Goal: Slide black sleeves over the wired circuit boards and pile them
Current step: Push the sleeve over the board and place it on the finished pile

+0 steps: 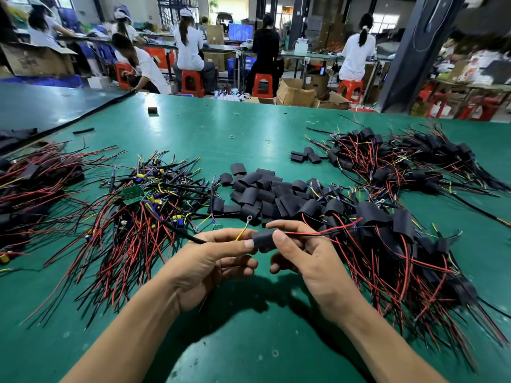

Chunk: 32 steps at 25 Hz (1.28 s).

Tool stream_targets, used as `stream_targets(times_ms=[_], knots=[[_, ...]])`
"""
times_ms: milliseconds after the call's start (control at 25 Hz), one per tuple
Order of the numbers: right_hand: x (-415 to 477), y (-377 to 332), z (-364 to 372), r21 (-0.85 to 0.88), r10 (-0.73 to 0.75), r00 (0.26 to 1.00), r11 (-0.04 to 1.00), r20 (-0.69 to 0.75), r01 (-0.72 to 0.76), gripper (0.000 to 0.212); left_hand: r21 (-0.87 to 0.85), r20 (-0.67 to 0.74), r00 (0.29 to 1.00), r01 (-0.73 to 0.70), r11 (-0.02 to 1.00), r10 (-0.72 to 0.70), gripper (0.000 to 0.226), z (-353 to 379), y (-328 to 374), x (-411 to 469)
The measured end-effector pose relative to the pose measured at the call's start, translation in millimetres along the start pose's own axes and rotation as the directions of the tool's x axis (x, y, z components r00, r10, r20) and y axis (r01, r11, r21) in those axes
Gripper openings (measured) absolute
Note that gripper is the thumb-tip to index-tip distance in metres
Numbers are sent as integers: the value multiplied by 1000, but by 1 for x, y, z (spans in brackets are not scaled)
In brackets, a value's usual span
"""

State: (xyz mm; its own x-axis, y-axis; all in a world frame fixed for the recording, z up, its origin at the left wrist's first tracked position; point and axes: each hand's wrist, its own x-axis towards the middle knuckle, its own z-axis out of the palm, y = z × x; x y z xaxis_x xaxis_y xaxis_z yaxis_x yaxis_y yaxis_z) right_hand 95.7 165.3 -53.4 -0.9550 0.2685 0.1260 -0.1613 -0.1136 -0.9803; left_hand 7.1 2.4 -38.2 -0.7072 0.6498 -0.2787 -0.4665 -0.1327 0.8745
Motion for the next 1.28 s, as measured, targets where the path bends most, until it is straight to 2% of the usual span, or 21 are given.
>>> stream_targets(times_ms=[120, 320, 480, 600, 720, 800, 880, 960, 1080, 1200, 1280], knots=[[1, -1, 1, 80, 26, 1000, 996, 1, -26, 34, -1, 11, 1000, -2, 1000, 2, 18, 1, 0, 1], [0, 1, 4, 73, 27, 1000, 997, -4, -26, 31, 10, -5, 1000, -16, 1000, 16, 12, 1, -2, 1], [0, 0, 3, 83, 59, 997, 995, 45, -63, 24, 17, -18, 999, -31, 999, 32, 12, 1, -3, 1], [-1, 0, 3, 89, 101, 993, 990, 57, -106, 40, 24, -27, 999, -31, 999, 32, 12, -1, -1, 1], [-1, 0, 5, 47, 221, 970, 973, 97, -226, 60, 44, -20, 999, -45, 998, 46, 17, -3, 0, 1], [-2, 0, 2, -7, 264, 952, 964, 158, -266, 54, 59, 0, 999, -46, 997, 46, 24, -6, 0, 2], [-3, -2, 3, 12, 251, 951, 966, 182, -257, 44, 41, 14, 999, -49, 998, 48, 24, -8, 1, 3], [-2, -6, 6, 131, 228, 966, 961, 123, -244, 34, -9, 24, 998, -63, 998, 64, 21, -9, 2, 4], [4, -15, 5, 500, 246, 965, 849, -89, -170, 29, 21, -52, 995, -88, 996, 89, 21, -10, 4, 6], [9, -25, -15, 745, 312, 900, 667, -304, 20, 36, 273, -240, 951, -124, 954, 192, 10, -15, 0, 9], [10, -27, -24, 786, 354, 856, 611, -376, 92, 42, 570, -322, 865, -147, 809, 384, 9, -20, -6, 12]])
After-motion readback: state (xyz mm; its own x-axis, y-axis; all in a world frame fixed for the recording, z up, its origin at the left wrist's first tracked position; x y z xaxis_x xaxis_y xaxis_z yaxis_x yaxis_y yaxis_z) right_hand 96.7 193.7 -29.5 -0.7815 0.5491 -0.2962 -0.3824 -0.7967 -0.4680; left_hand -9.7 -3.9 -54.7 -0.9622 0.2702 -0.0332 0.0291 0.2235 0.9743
